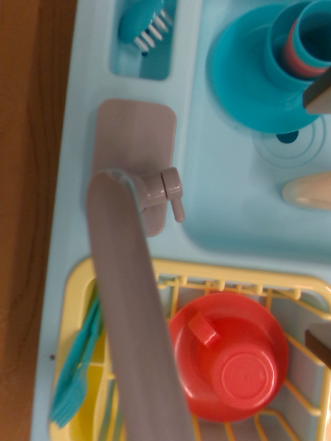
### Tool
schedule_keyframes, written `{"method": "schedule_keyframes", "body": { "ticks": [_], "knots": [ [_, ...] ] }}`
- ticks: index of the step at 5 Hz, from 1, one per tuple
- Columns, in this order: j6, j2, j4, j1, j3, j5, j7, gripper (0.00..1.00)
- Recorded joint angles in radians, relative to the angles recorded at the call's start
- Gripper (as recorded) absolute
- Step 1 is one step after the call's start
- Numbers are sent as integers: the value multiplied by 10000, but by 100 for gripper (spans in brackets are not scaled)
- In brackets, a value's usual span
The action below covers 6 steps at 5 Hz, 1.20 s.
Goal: Pick detergent from the sink
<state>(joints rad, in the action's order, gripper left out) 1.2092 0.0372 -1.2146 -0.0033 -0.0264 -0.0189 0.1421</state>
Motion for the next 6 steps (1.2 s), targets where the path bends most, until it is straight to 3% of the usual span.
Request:
{"method": "schedule_keyframes", "body": {
  "ticks": [1, 2, 3, 4, 5, 6],
  "knots": [
    [0, 0, 0, 0, 0, 0, 0, 0],
    [-462, -12, 471, -35, -44, -71, 210, 0],
    [-462, -12, 471, -35, -44, -71, 210, 0],
    [-950, -24, 969, -71, -90, -145, 431, 0],
    [-950, -24, 969, -71, -90, -145, 431, 0],
    [-1392, -35, 1420, -105, -131, -213, 632, 0]
  ]
}}
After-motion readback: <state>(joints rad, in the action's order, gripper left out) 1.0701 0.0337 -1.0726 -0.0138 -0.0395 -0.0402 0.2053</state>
